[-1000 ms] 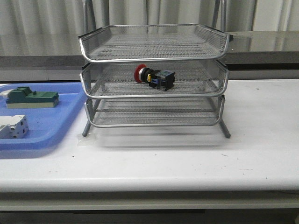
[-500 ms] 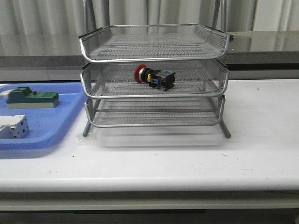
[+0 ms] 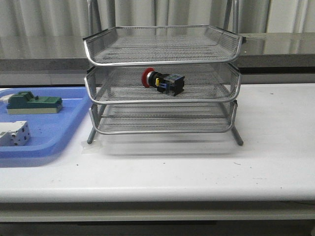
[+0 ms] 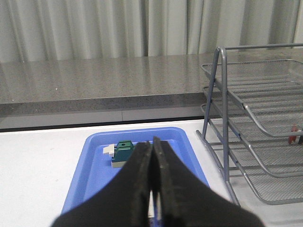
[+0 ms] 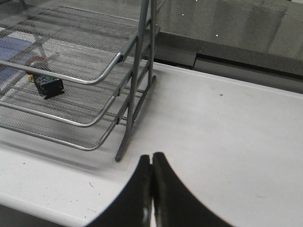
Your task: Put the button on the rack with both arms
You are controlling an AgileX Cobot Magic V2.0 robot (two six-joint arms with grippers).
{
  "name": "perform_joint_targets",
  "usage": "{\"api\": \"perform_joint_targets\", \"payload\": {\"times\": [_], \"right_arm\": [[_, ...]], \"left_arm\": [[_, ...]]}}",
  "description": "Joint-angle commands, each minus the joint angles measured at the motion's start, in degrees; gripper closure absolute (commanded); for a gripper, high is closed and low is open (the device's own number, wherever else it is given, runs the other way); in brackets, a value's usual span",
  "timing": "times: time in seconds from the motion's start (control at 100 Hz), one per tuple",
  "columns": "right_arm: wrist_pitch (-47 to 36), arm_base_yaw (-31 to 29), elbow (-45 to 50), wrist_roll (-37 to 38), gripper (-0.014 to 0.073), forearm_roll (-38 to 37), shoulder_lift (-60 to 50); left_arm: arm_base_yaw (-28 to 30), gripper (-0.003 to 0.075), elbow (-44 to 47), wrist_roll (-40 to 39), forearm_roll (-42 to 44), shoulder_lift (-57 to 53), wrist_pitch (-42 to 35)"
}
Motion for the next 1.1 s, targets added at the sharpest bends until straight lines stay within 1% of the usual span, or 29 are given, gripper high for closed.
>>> {"api": "perform_joint_targets", "payload": {"times": [0.0, 0.16, 0.23, 0.3, 0.47, 0.54, 0.59, 0.66, 0.95, 1.09], "right_arm": [[-3.58, -0.38, -1.45, 0.00, 0.0652, 0.82, 0.00], [-5.15, -0.38, -0.11, 0.04, 0.0652, 1.44, -0.17], [-7.14, -0.38, 1.75, 2.22, 0.0652, 0.70, -1.46], [-9.04, -0.38, 4.14, 7.31, 0.0652, -2.72, -3.91], [-11.38, -0.38, 10.42, 25.42, 0.0652, -18.64, -11.57], [-12.11, -0.38, 12.83, 30.81, 0.0652, -23.37, -14.79], [-12.60, -0.38, 14.42, 33.27, 0.0652, -25.48, -16.99], [-13.31, -0.38, 16.61, 34.54, 0.0652, -26.40, -19.99], [-15.18, -0.38, 23.63, 34.53, 0.0652, -26.44, -30.58], [-15.85, -0.40, 25.18, 34.65, 0.0652, -26.53, -30.72]], "left_arm": [[0.15, 0.0741, -1.60, -0.37, -0.82, 0.44, -4.23], [0.15, 0.0741, -1.60, -0.37, -0.82, 0.44, -4.23], [0.15, 0.0741, -1.60, -0.37, -0.82, 0.44, -4.23], [0.15, 0.0741, -1.60, -0.37, -0.82, 0.44, -4.23], [0.15, 0.0741, -1.60, -0.37, -0.82, 0.44, -4.23], [0.15, 0.0741, -1.60, -0.37, -0.82, 0.44, -4.23], [0.15, 0.0741, -1.60, -0.37, -0.82, 0.44, -4.23], [0.15, 0.0741, -1.60, -0.37, -0.82, 0.44, -4.23], [0.15, 0.0741, -1.60, -0.37, -0.82, 0.44, -4.15], [0.15, 0.0741, -1.60, -0.37, -0.82, 0.44, -4.15]]}}
